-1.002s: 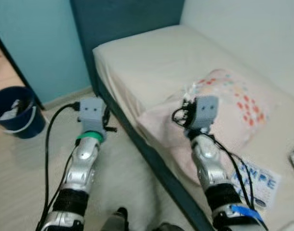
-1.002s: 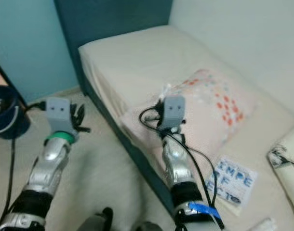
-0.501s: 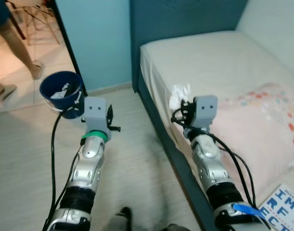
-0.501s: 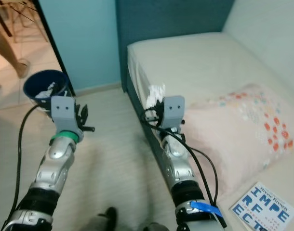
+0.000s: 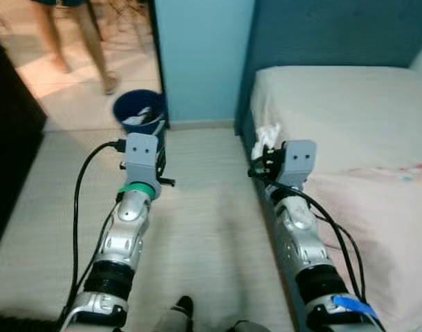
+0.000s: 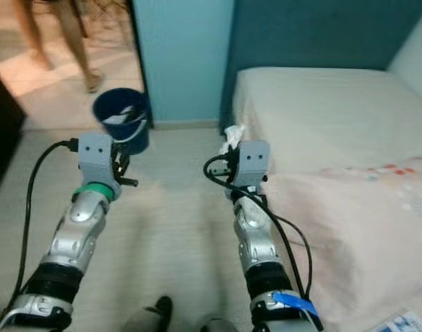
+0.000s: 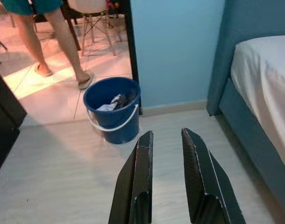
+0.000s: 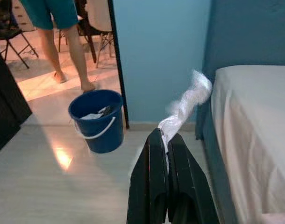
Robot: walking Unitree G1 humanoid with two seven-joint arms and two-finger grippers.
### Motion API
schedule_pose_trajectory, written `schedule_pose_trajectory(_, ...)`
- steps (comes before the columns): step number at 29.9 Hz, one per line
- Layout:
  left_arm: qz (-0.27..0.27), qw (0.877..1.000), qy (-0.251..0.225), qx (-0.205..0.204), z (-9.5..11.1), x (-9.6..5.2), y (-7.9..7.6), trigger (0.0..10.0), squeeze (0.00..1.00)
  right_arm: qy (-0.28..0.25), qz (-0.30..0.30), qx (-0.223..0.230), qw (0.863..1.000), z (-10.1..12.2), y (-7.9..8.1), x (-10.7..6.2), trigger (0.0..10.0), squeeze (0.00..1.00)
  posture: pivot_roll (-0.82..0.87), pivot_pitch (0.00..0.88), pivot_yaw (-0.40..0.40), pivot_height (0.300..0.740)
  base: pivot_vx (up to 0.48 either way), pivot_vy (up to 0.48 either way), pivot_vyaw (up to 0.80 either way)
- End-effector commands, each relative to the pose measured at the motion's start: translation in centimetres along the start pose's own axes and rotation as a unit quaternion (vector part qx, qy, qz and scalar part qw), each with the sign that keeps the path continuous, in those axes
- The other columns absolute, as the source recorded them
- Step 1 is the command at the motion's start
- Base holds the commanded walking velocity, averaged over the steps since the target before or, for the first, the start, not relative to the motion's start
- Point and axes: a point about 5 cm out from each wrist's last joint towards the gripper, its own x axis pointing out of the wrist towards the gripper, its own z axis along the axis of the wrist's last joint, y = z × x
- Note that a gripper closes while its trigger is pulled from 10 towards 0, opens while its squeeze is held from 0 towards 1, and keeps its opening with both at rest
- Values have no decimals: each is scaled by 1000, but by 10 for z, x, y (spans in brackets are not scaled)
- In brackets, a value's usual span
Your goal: Clean up the room
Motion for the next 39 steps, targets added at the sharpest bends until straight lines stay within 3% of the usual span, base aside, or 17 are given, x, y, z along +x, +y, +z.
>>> schedule_pose_trajectory(1,-1,1000,13,-2,-5,-2,1,10000,0,6,-7,4,1000,-3,-1,-2,10000,0,46,65,28,740,0,0,781)
schedule_pose_trajectory(14,0,1000,12,-3,-6,-4,2,10000,0,11,-7,11,1000,-5,1,-3,10000,0,65,78,24,740,0,0,775)
schedule_pose_trajectory(18,-7,1000,22,2,-7,-4,-1,10000,0,21,-24,44,999,-10,-3,-5,10000,0,65,74,25,740,0,0,0)
schedule_pose_trajectory(27,-30,999,21,-5,-7,-4,-7,10000,0,24,-28,42,998,-12,-7,-7,10000,0,65,62,25,740,0,0,0)
schedule_pose_trajectory(39,-34,999,14,-9,-4,-3,-3,10000,0,27,-23,46,998,-13,-2,-6,10000,0,72,42,27,740,288,0,0)
